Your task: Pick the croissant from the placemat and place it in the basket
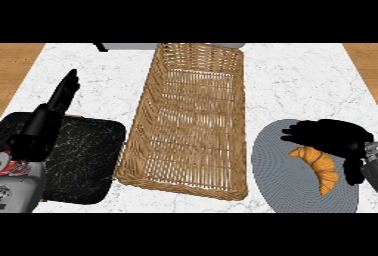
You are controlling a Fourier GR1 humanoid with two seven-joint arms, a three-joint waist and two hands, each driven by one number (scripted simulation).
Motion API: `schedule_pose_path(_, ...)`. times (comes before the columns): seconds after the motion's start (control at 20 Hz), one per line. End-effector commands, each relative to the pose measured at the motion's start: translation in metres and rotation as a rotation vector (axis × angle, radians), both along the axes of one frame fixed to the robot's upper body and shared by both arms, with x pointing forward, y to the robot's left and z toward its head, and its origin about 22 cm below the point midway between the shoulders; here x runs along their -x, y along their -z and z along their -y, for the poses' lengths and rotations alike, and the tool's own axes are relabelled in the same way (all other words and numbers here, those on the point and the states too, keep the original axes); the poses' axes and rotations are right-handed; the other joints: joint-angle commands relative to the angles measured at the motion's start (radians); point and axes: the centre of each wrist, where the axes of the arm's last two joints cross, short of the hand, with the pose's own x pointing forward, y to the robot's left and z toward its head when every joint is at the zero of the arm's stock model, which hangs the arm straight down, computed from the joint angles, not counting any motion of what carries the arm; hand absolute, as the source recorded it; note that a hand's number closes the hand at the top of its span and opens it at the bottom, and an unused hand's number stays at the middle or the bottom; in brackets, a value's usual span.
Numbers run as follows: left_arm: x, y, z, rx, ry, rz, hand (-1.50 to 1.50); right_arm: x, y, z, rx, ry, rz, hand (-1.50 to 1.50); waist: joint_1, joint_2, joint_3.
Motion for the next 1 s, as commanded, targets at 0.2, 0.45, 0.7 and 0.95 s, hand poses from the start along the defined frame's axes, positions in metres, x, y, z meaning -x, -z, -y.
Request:
schedule_pose_path(0.2, -0.001, 0.009, -0.007, 0.003, -0.005, -0.001, 0.00, 0.006, 0.038, 0.003, -0.048, 0.009, -0.021, -1.50, 0.000, 0.000, 0.000)
schedule_pose_path(0.45, -0.010, 0.015, -0.008, 0.010, -0.008, -0.015, 0.00, 0.012, 0.028, 0.015, -0.035, 0.016, -0.026, -1.50, -0.005, 0.000, 0.000)
schedule_pose_path(0.7, 0.007, 0.006, 0.001, 0.007, -0.017, -0.015, 0.00, 0.018, 0.040, 0.007, -0.035, -0.009, -0.039, -1.50, -0.003, -0.001, 0.000)
schedule_pose_path(0.95, -0.003, 0.009, -0.007, 0.011, -0.004, 0.007, 0.00, 0.008, 0.060, 0.017, -0.004, 0.025, -0.028, -1.50, -0.001, 0.000, 0.000)
